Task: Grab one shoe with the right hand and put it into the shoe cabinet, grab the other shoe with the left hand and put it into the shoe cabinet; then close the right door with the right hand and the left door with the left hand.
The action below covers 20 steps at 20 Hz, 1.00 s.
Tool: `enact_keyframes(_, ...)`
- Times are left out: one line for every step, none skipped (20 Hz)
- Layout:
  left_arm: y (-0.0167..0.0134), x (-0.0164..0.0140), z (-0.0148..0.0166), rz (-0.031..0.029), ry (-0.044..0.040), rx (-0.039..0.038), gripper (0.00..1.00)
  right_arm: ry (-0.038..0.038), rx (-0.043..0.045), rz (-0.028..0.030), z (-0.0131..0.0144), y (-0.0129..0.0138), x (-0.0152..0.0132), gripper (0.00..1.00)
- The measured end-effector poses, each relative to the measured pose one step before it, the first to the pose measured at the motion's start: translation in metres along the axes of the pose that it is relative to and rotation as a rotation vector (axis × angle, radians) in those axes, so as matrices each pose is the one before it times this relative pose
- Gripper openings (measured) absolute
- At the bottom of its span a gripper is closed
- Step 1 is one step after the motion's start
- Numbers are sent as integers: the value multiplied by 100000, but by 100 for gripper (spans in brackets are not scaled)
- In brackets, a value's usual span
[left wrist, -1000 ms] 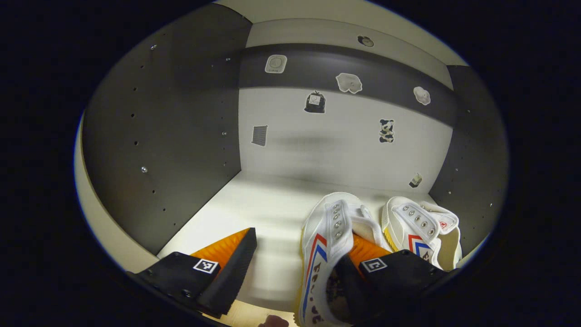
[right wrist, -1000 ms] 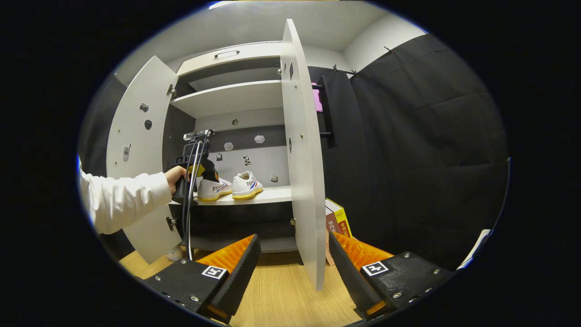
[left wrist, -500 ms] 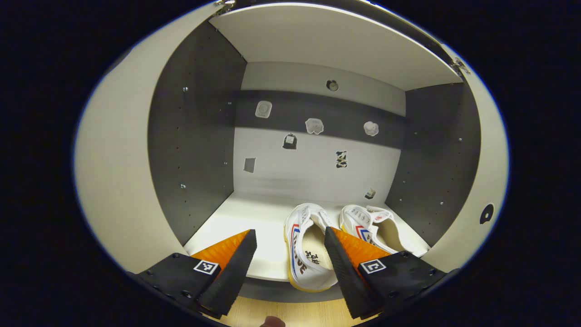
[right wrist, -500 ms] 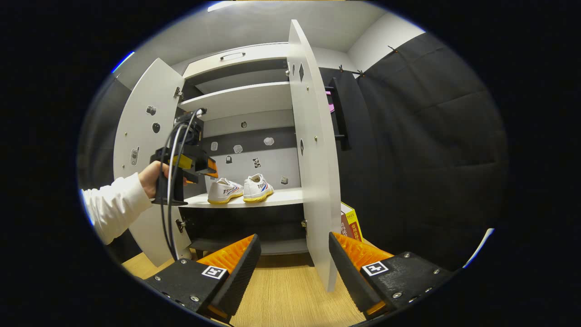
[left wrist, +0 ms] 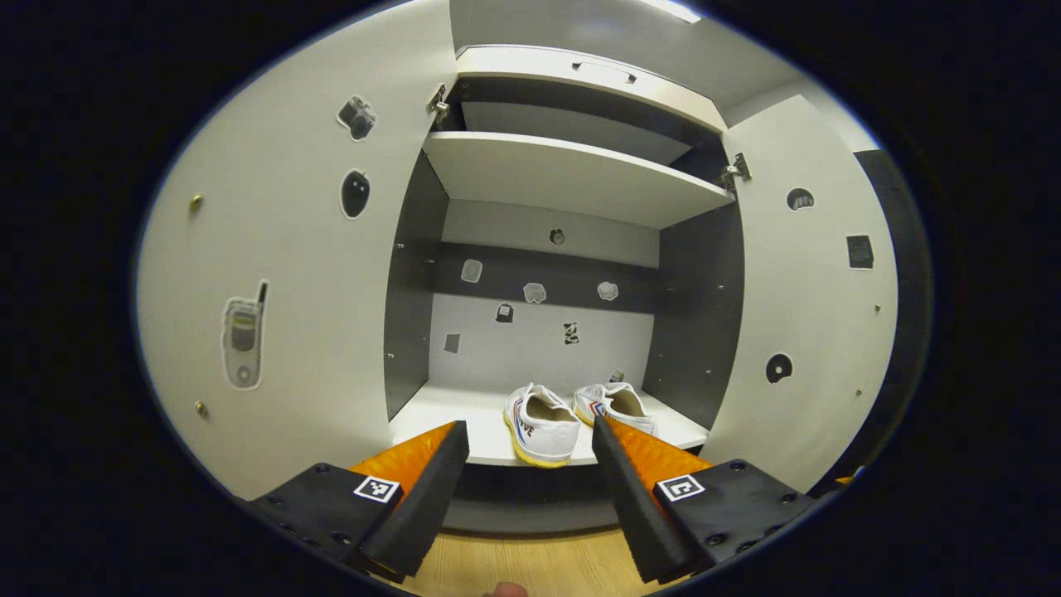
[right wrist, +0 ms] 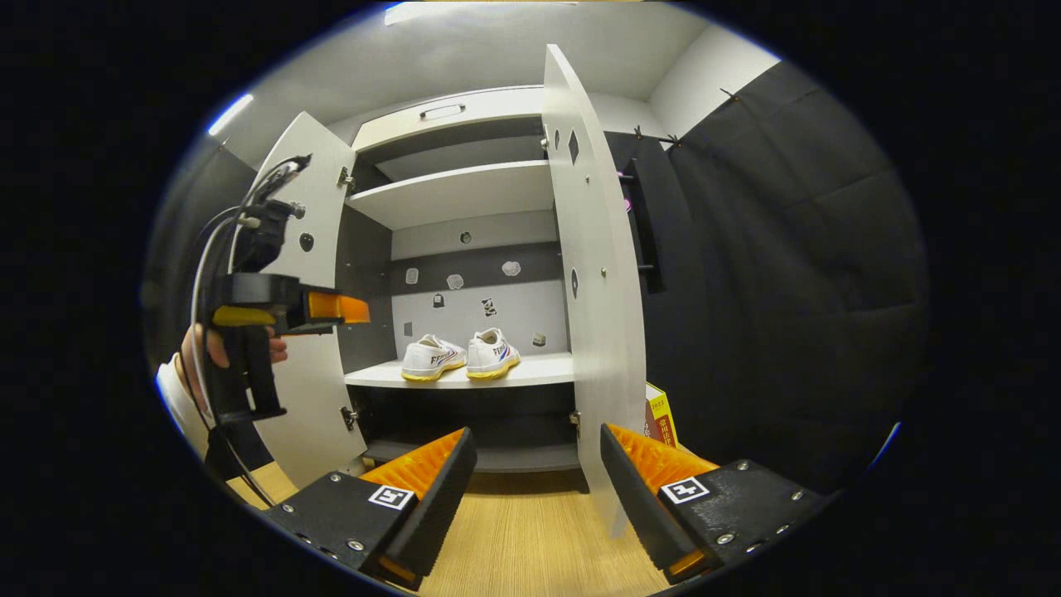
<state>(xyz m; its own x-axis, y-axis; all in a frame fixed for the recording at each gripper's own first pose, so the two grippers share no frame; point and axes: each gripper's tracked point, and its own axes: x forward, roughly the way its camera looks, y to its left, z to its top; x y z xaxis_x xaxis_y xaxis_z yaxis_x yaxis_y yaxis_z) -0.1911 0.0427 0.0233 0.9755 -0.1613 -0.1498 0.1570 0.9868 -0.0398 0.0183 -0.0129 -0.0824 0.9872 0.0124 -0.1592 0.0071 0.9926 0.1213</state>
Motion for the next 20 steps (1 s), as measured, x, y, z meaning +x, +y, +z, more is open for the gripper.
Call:
enact_keyframes(-167,-1598,-778,-891,-460,-70,97,92,66,291,-5,141,-97,92)
enact_keyframes(-179,-1608,-1029,-367,445,46,97,114,69,492,-11,201,-159,93)
enact_keyframes(34,-1325,-1209,489,940,-23,97,43,-60,502,-28,198,-186,93)
enact_keyframes(241,-1291,-1104,1205,642,-179,97,4,-300,428,-35,139,-65,93)
enact_keyframes(-64,-1340,-913,448,-132,-889,97,-161,-428,173,16,142,-81,93)
enact_keyframes(45,-1180,-660,348,-666,-946,97,-178,-323,359,43,212,-123,93)
enact_keyframes(352,-1046,-708,1175,-795,-248,96,268,-305,465,-130,219,-121,93)
enact_keyframes(260,-854,-634,1265,-489,329,97,717,-366,546,-262,245,-126,93)
enact_keyframes(161,-748,-591,713,321,902,97,419,-147,327,-382,195,45,93)
enact_keyframes(-175,-547,-494,-498,600,715,97,410,188,371,-112,211,-165,93)
enact_keyframes(0,-472,-341,-294,654,135,97,282,463,480,-92,227,-177,93)
enact_keyframes(108,-231,-35,68,454,-298,97,-287,435,55,253,75,-76,93)
enact_keyframes(190,-89,-29,636,-67,-538,97,-1222,-100,-1163,548,-250,-128,93)
enact_keyframes(189,-299,125,923,-839,-677,97,-2249,-546,-1888,977,-625,-44,93)
enact_keyframes(252,-289,237,703,-1456,-899,97,-1619,-808,-1346,972,-693,-8,93)
enact_keyframes(109,-292,139,1024,-1428,-852,97,-1479,-755,-1769,1314,-1052,-72,92)
enact_keyframes(188,-274,-1,1164,-1394,-272,97,-1408,-567,-1966,1314,-1406,154,92)
enact_keyframes(45,-259,43,1272,-1092,136,97,-113,-143,-1478,1022,-1462,199,92)
enact_keyframes(9,-469,36,948,-879,394,97,680,597,-1643,887,-1807,42,93)
enact_keyframes(-110,-295,-18,5,-391,156,97,-523,985,-1631,1318,-1792,296,93)
